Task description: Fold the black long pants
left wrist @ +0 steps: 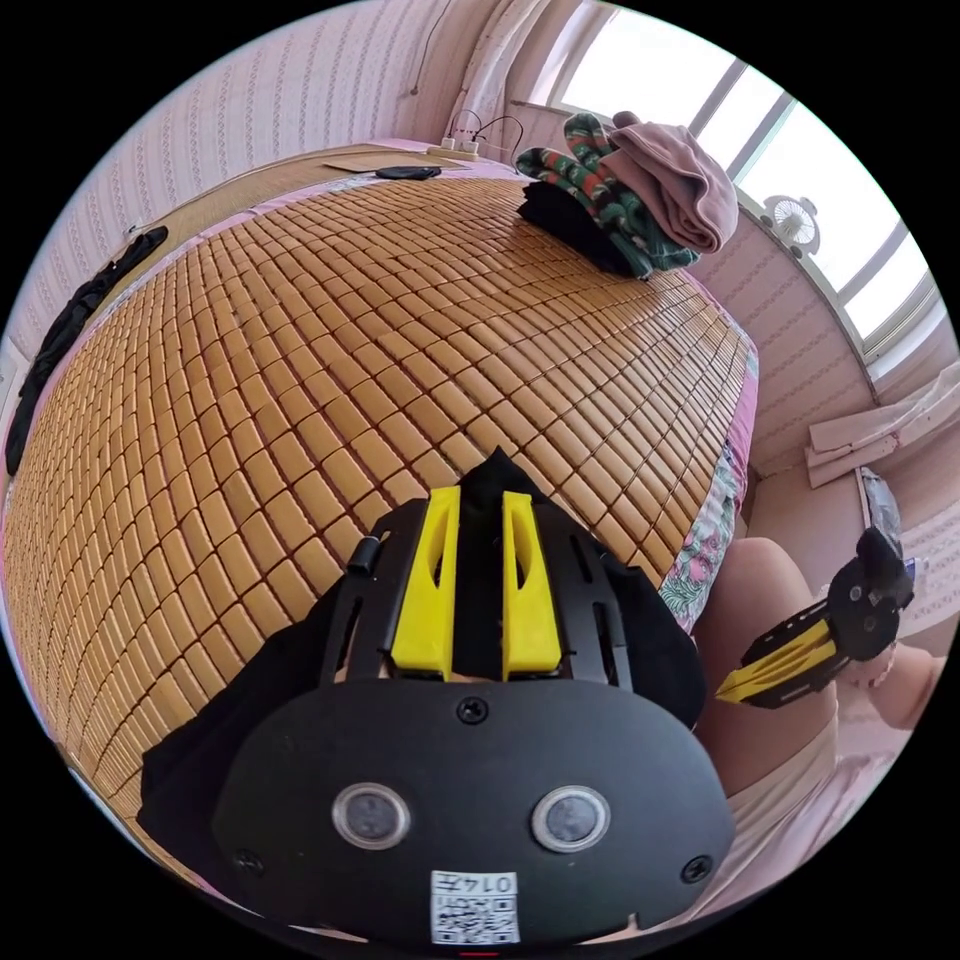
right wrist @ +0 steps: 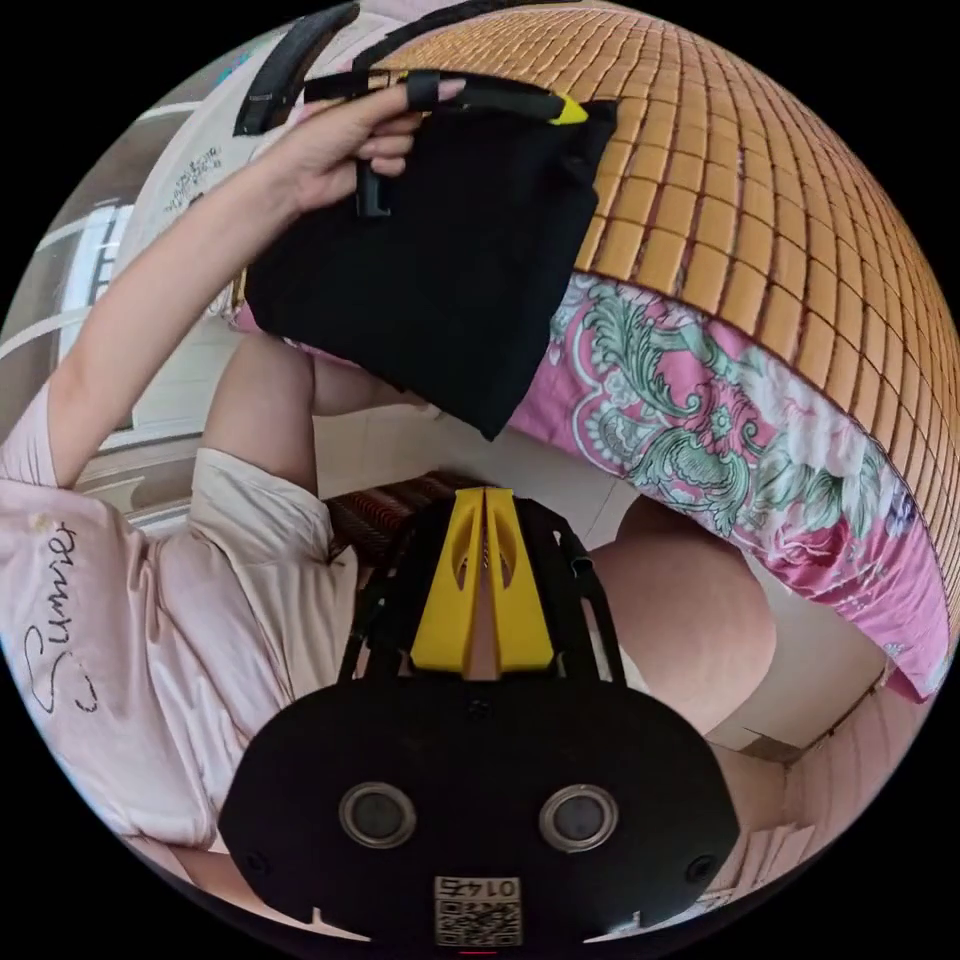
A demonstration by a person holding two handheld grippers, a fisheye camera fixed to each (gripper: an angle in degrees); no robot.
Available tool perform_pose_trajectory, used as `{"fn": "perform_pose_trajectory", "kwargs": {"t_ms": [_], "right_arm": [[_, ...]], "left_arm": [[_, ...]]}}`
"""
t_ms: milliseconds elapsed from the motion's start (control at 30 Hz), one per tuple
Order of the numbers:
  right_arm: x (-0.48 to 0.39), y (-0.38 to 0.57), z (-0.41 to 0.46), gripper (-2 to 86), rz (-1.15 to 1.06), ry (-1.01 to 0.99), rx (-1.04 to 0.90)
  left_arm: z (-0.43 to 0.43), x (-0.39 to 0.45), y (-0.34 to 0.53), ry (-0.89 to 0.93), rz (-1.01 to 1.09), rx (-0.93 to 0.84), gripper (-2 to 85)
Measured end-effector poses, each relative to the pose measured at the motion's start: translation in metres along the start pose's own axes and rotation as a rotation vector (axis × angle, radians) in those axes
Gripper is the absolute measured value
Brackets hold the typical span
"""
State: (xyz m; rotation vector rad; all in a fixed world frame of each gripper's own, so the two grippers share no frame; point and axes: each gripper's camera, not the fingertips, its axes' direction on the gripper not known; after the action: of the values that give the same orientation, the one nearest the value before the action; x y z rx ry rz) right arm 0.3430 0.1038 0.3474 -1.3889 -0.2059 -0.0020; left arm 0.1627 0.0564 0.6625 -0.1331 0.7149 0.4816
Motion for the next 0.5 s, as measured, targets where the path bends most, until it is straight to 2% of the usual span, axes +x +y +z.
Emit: {"fn": "perform_pose_trajectory", "kwargs": {"t_ms": [67,133,200,333,400,467,500], "right_arm": [[0.016,0.001,-0.021,2.3,0.067,-0.08,0.156],[0.026,-0.005,-0.026,7.8,0.111,-0.09,0.188],[0.03,-0.013,-0.022,10.0,0.103,-0.101,0.166],[0.039,-0.032,0.007,6.8,0.128,-0.204,0.052],[0.039,-0.033,0.012,6.0,0.14,-0.224,0.044],[0.035,-0.032,0.009,5.2,0.135,-0.198,0.043],[0.035,-0.032,0.007,5.1,0.135,-0.198,0.045]], "left_arm": [[-0.003,0.0,0.001,0.005,-0.005,0.003,7.0],[-0.012,0.002,0.001,0.01,-0.011,0.02,6.3],[-0.026,0.003,0.002,0.009,-0.016,0.052,5.2],[-0.048,0.001,-0.003,0.033,-0.06,0.15,5.5],[-0.03,0.007,-0.017,0.045,-0.045,0.047,7.1],[0.011,0.017,-0.028,0.038,-0.009,-0.175,8.9],[0.011,0.022,-0.027,0.005,0.015,-0.159,9.1]]}}
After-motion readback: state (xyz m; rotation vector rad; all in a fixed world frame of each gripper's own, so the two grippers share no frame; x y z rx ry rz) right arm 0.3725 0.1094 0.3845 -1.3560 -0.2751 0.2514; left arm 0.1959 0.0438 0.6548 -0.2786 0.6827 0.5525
